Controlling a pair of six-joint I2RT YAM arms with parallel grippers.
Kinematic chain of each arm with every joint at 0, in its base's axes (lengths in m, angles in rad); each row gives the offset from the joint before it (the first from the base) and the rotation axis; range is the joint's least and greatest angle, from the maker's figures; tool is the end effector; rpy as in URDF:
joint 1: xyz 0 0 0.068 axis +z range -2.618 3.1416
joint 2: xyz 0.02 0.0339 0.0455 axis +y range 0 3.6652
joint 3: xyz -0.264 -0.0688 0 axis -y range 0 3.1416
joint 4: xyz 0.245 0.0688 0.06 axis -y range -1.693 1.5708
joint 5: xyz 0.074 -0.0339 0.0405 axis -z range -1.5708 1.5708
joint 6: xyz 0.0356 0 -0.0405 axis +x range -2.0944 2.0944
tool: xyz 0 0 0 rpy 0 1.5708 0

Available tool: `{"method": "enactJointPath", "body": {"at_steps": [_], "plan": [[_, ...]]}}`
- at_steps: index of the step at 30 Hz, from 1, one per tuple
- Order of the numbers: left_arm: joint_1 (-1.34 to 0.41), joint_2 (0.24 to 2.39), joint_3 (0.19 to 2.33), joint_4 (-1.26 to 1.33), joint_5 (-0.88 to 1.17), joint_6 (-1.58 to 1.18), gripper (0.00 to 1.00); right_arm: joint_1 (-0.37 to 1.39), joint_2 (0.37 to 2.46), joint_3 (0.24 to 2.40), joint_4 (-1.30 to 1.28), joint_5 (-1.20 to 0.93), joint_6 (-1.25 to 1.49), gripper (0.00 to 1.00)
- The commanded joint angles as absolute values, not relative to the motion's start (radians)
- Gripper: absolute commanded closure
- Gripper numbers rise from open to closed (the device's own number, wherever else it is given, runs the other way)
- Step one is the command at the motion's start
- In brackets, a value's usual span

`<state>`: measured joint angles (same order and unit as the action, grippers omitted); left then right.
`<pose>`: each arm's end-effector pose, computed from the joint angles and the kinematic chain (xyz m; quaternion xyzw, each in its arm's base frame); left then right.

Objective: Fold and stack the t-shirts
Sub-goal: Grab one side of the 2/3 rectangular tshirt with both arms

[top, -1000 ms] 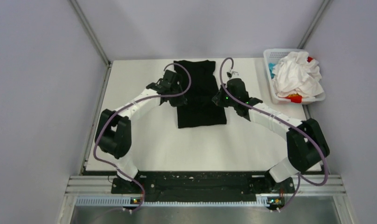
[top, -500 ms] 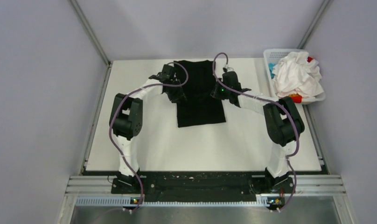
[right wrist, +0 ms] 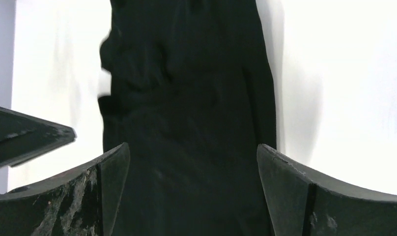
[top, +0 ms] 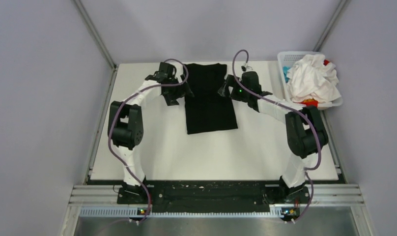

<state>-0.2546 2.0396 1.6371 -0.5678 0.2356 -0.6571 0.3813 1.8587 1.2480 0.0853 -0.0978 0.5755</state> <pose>0.4330 -0.1213 0.2186 -0.1556 0.9364 -0.2301 0.2143 0.3930 0.1613 0.2204 0.0596 0.8637 0.2671 0.4231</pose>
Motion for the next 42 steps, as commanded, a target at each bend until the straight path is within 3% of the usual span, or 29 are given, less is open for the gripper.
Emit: {"method": "enactJointPath", "body": {"at_steps": [1, 6, 13, 19, 22, 32, 33, 38, 40, 42], "plan": [[-0.266, 1.847, 1.456, -0.550, 0.267, -0.649, 0.01, 0.379, 1.702, 1.094, 0.087, -0.145, 0.570, 0.01], [-0.302, 1.703, 1.144, -0.431, 0.314, -0.698, 0.01, 0.379, 1.587, 0.886, 0.045, -0.163, 0.595, 0.01], [-0.357, 1.637, 0.974, -0.339, 0.304, -0.769, 0.06, 0.379, 1.531, 0.732, 0.011, -0.179, 0.621, 0.05], [-0.417, 1.712, 0.974, -0.313, 0.299, -0.804, 0.45, 0.379, 1.529, 0.684, 0.043, -0.164, 0.634, 0.39], [-0.437, 1.738, 0.976, -0.321, 0.270, -0.814, 0.54, 0.380, 1.530, 0.674, 0.050, -0.173, 0.634, 0.50], [-0.438, 1.806, 1.018, -0.349, 0.203, -0.824, 0.89, 0.380, 1.608, 0.681, 0.107, -0.151, 0.652, 0.56], [-0.438, 1.816, 1.023, -0.349, 0.203, -0.823, 1.00, 0.381, 1.625, 0.691, 0.101, -0.119, 0.654, 0.56], [-0.438, 1.811, 1.008, -0.330, 0.189, -0.811, 1.00, 0.380, 1.660, 0.703, 0.115, -0.082, 0.673, 0.60], [-0.439, 1.804, 1.003, -0.324, 0.186, -0.807, 1.00, 0.380, 1.669, 0.698, 0.140, -0.077, 0.667, 0.75], [-0.438, 1.795, 1.001, -0.324, 0.186, -0.803, 1.00, 0.380, 1.668, 0.688, 0.153, -0.085, 0.663, 0.99]]}}
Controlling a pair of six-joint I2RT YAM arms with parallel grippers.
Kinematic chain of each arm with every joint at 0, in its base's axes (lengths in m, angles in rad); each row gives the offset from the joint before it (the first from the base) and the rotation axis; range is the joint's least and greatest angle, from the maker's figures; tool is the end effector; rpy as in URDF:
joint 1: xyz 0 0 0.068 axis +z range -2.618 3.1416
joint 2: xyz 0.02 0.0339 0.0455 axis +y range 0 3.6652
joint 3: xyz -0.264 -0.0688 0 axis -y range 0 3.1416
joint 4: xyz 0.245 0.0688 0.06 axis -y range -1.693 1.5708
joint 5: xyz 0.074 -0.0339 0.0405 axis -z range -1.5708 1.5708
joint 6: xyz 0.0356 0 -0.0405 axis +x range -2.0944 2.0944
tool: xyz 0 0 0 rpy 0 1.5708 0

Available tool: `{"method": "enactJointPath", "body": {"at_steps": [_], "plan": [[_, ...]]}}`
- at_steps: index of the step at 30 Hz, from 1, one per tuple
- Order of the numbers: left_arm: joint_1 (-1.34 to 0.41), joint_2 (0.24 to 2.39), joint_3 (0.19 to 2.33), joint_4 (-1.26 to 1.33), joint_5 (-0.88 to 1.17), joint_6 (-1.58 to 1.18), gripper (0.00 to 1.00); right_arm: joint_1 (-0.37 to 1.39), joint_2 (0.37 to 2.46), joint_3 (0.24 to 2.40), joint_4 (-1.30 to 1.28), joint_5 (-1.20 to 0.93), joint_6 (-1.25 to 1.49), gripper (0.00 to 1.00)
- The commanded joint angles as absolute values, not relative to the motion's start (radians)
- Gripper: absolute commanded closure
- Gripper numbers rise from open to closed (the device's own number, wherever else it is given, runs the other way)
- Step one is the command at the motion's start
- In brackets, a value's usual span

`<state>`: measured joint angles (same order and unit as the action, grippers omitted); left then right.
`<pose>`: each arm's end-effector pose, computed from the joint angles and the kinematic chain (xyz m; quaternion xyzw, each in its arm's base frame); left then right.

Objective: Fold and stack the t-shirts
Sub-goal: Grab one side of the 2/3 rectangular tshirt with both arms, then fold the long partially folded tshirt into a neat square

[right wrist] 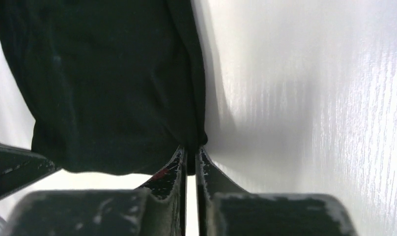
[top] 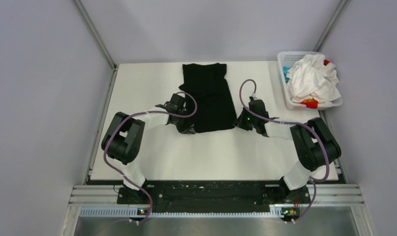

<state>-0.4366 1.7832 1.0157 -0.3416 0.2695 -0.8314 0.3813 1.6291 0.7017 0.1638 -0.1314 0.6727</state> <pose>0.3058 -0.1532 0.1477 -0.1590 0.9519 -0.2397 0.1052 0.2854 0.1194 0.1415 0.1077 0.9117 0.2493 0.3083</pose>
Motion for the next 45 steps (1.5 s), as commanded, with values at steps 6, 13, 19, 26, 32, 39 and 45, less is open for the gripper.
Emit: {"method": "enactJointPath", "body": {"at_steps": [6, 13, 19, 26, 32, 39, 45], "plan": [[-0.477, 1.656, 0.934, -0.325, 0.184, -0.793, 1.00, 0.402, 1.482, 0.613, 0.090, -0.191, 0.640, 1.00], [-0.565, 1.324, 0.758, -0.390, 0.200, -0.808, 1.00, 0.501, 1.096, 0.503, -0.154, -0.354, 0.688, 1.00], [-0.625, 0.989, 0.719, -0.459, 0.217, -0.819, 1.00, 0.541, 0.787, 0.471, -0.271, -0.410, 0.775, 1.00], [-0.625, 0.945, 0.841, -0.489, 0.135, -0.778, 1.00, 0.542, 0.690, 0.584, -0.331, -0.358, 0.755, 1.00], [-0.607, 1.100, 1.012, -0.475, 0.041, -0.710, 1.00, 0.542, 0.813, 0.713, -0.333, -0.180, 0.686, 1.00], [-0.496, 1.334, 1.240, -0.484, 0.111, -0.628, 1.00, 0.484, 0.927, 0.819, -0.271, -0.039, 0.638, 1.00], [-0.423, 1.475, 1.365, -0.480, 0.140, -0.592, 1.00, 0.389, 1.084, 0.883, -0.174, -0.142, 0.622, 1.00]]}}
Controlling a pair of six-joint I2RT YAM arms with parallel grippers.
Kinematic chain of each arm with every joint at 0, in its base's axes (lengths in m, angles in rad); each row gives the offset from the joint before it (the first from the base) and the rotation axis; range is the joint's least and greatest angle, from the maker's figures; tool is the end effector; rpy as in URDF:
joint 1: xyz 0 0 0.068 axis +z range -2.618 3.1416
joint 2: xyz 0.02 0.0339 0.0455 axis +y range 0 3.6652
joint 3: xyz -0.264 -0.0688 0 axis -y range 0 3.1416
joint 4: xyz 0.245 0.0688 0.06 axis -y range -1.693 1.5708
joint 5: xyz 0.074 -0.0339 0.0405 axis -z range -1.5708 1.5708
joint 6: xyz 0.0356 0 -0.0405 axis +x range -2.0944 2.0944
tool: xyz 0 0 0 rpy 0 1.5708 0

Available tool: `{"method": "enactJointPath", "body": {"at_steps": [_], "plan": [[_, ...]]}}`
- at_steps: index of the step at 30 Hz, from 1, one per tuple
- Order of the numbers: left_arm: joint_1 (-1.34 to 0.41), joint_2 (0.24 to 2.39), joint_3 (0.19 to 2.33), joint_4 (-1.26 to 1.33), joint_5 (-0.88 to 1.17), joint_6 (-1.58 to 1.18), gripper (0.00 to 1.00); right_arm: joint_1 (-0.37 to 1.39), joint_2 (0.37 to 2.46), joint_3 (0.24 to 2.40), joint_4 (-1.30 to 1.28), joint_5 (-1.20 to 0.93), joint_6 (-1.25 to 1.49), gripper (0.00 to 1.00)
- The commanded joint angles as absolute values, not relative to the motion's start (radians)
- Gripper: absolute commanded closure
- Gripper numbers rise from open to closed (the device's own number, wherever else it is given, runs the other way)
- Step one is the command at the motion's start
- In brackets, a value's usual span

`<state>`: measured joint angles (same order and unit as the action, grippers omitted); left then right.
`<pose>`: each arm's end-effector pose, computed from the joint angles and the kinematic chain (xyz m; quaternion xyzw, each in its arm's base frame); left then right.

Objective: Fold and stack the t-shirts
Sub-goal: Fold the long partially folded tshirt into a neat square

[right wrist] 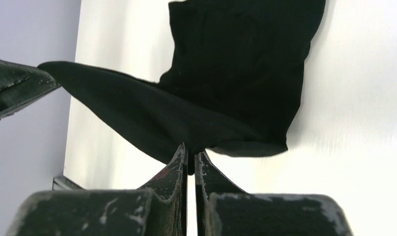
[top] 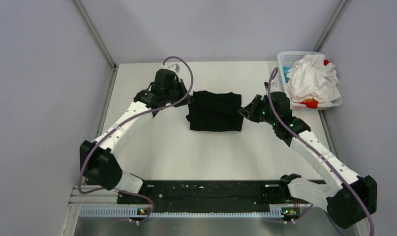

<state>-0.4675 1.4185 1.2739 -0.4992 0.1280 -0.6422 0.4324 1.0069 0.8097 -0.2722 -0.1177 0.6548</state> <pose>0.2822 -0.1476 0.3329 -0.0494 0.8918 -0.2837 0.3491 0.2057 0.0995 0.2980 0.0638 0.8488 0.3131 0.4212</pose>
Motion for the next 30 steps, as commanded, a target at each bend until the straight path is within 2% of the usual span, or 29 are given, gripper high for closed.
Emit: {"method": "enactJointPath", "body": {"at_steps": [1, 17, 24, 26, 28, 30], "plan": [[-0.408, 1.501, 1.381, -0.481, 0.143, -0.588, 1.00, 0.385, 1.109, 0.900, -0.158, -0.149, 0.618, 1.00], [-0.298, 2.002, 1.764, -0.552, 0.242, -0.541, 1.00, 0.272, 1.600, 1.088, 0.085, -0.138, 0.627, 1.00], [-0.273, 2.182, 1.915, -0.572, 0.297, -0.561, 0.99, 0.259, 1.831, 1.220, 0.099, -0.156, 0.645, 1.00], [-0.270, 2.218, 1.957, -0.586, 0.310, -0.567, 0.87, 0.258, 1.861, 1.247, 0.099, -0.136, 0.652, 0.97], [-0.268, 2.245, 1.985, -0.589, 0.332, -0.570, 0.64, 0.259, 1.876, 1.268, 0.097, -0.127, 0.657, 0.84], [-0.266, 2.249, 2.001, -0.586, 0.346, -0.571, 0.38, 0.259, 1.876, 1.284, 0.097, -0.113, 0.660, 0.63]]}}
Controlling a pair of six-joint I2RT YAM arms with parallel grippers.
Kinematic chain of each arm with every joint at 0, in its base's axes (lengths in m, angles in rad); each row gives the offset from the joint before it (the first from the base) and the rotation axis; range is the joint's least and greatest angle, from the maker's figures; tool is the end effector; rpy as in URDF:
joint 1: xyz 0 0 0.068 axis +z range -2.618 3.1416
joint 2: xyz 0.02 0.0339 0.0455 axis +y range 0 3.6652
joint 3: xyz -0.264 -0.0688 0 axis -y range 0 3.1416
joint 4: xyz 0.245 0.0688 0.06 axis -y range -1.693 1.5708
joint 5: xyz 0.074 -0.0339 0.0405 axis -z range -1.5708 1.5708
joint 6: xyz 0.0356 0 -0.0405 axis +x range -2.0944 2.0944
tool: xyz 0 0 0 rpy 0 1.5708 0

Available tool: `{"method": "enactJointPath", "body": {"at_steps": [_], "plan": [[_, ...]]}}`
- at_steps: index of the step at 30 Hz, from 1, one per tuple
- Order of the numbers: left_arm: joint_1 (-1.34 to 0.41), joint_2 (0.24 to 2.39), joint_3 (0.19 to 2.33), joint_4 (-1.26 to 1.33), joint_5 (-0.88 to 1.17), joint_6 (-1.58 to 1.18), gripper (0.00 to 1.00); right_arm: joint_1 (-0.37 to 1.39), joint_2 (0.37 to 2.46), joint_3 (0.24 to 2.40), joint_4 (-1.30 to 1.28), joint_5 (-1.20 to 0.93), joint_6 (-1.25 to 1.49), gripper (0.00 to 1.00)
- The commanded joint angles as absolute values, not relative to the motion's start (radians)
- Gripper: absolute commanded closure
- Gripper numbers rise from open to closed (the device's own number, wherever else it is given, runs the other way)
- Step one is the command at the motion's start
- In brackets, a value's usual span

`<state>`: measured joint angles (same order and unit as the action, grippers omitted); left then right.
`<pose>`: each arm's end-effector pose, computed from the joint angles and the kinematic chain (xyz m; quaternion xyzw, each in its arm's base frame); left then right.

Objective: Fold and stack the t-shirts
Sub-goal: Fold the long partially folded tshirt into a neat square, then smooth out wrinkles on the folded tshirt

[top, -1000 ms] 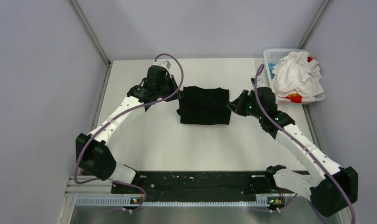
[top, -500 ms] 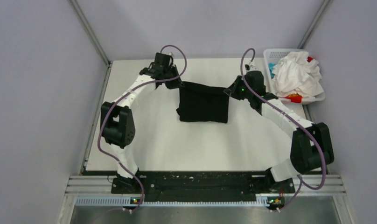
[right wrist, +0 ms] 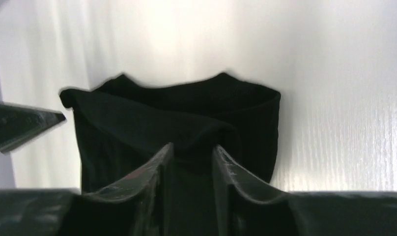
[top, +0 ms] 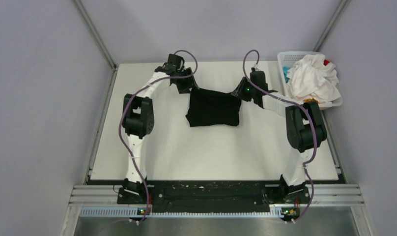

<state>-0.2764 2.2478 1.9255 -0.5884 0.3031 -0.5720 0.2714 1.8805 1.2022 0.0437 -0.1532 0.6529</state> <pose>0.4810 -0.1475 0.2133 -0.0893 0.9322 -0.2620 0.2332 0.4001 0.1170 0.1932 0.1348 0.8802 0.2617 0.3722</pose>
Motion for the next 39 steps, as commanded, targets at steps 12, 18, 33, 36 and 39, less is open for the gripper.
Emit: {"method": "enactJointPath", "body": {"at_steps": [12, 18, 33, 36, 39], "plan": [[-0.291, 2.069, 1.812, -0.502, 0.464, -0.594, 0.01, 0.261, 1.759, 1.124, 0.305, -0.501, 0.769, 0.01], [-0.342, 1.968, 1.595, -0.414, 0.578, -0.625, 0.01, 0.315, 1.687, 0.885, 0.512, -0.691, 0.875, 0.01], [-0.376, 1.997, 1.234, -0.319, 0.492, -0.658, 0.01, 0.254, 1.663, 0.650, 0.226, -0.344, 0.698, 0.01], [-0.371, 1.980, 1.206, -0.320, 0.481, -0.659, 0.01, 0.252, 1.630, 0.646, 0.198, -0.335, 0.675, 0.01], [-0.374, 1.935, 1.232, -0.349, 0.486, -0.638, 0.01, 0.252, 1.577, 0.678, 0.189, -0.365, 0.658, 0.01]]}}
